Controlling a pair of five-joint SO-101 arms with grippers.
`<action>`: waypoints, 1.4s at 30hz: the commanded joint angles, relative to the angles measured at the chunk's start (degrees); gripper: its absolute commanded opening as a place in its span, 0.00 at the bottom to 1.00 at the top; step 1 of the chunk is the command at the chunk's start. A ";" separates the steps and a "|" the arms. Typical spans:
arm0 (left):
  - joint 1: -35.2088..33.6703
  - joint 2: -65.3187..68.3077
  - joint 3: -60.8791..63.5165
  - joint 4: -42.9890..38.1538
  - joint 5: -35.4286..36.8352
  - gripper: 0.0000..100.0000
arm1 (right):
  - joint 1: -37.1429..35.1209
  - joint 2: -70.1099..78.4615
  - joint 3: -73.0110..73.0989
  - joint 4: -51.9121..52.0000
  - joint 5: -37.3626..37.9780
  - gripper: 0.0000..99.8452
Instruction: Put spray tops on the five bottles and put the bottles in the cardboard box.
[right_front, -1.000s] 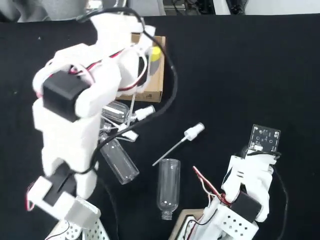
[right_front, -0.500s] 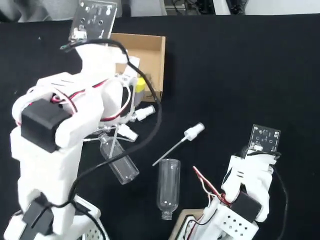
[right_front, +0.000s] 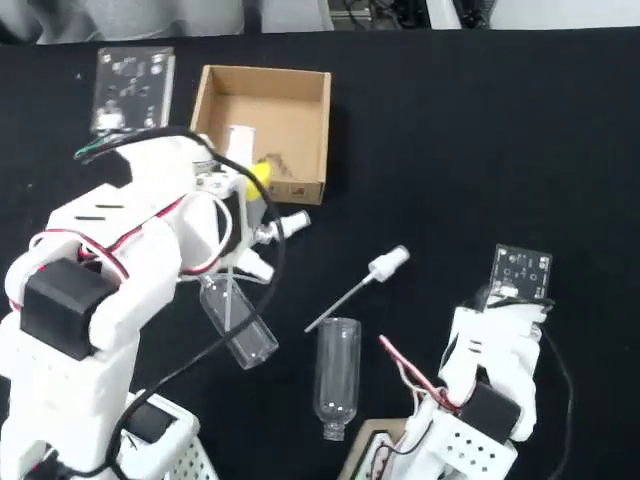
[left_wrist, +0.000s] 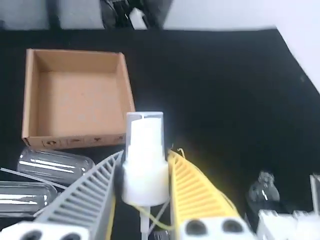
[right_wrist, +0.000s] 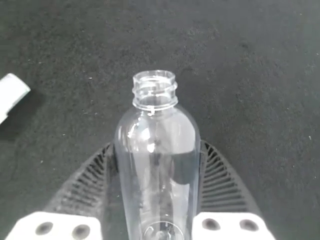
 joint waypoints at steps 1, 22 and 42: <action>-1.45 -6.68 10.33 -8.53 0.53 0.03 | -1.58 -4.62 -3.91 -1.49 -0.18 0.09; -1.54 -32.62 46.20 -35.78 15.74 0.03 | -8.79 -4.62 -5.85 -1.49 -0.44 0.09; -1.54 -53.89 78.90 -70.77 20.92 0.03 | -29.36 -4.62 -7.08 -10.90 -0.26 0.09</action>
